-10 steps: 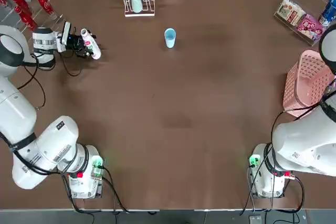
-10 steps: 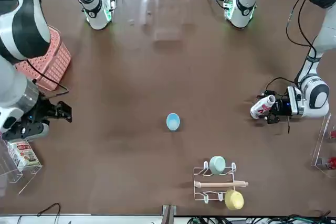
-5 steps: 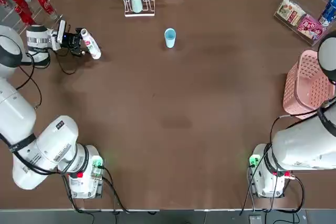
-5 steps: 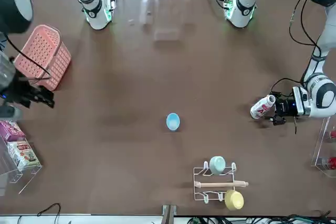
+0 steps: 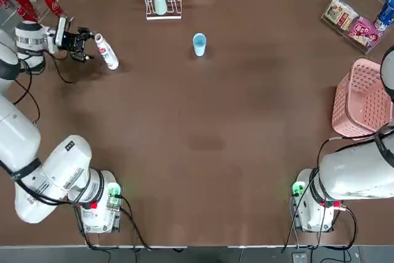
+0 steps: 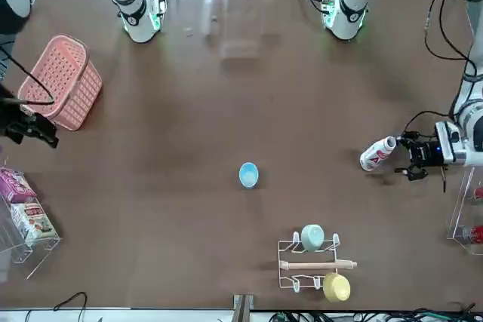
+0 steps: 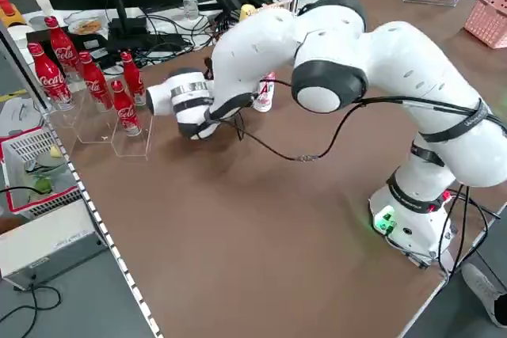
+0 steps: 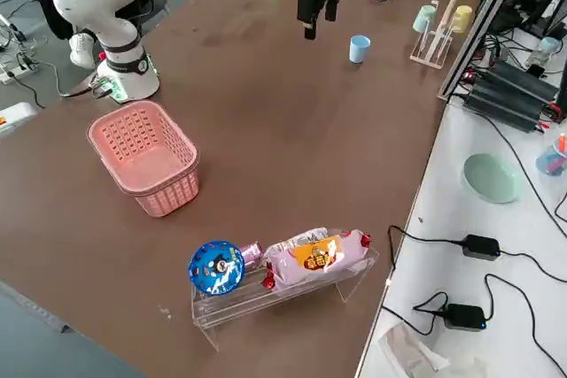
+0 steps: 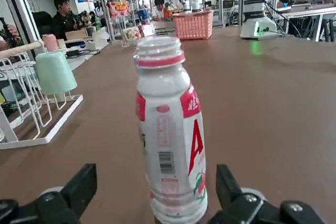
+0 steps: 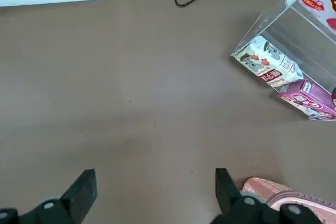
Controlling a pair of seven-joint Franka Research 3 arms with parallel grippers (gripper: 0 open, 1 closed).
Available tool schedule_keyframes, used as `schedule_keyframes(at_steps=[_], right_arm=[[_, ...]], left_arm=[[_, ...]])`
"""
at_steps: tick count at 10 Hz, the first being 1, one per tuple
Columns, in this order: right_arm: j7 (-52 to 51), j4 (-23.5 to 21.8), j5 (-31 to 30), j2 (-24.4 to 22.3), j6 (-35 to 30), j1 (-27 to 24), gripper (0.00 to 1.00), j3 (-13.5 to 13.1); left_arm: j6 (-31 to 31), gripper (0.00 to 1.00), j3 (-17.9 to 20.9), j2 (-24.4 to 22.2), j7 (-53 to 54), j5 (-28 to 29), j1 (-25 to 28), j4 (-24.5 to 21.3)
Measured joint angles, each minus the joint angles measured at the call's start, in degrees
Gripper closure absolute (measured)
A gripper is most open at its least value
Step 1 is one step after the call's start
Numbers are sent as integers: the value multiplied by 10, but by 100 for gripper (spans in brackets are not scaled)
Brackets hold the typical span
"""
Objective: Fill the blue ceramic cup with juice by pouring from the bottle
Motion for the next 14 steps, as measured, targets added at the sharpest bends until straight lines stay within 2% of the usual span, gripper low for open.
schedule_keyframes(at_steps=[2, 4, 9, 11, 14], right_arm=[[8, -25, 26, -7, 18, -9, 0, -2], [20, -26, 36, -10, 10, -7, 0, -1], [23, -26, 36, -19, -28, -2, 0, 1], [23, -25, 36, -29, -31, 2, 0, 0], [19, -25, 36, -48, -62, 2, 0, -11]], left_arm=[[-7, 0, -2, -49, -53, 12, 3, 6], [-10, 0, -9, -112, -123, 13, -10, 6], [11, 0, -9, -276, -363, 30, -110, 4], [49, 0, -9, -329, -451, 76, -151, -12], [68, 0, -9, -385, -630, 169, -213, -21]])
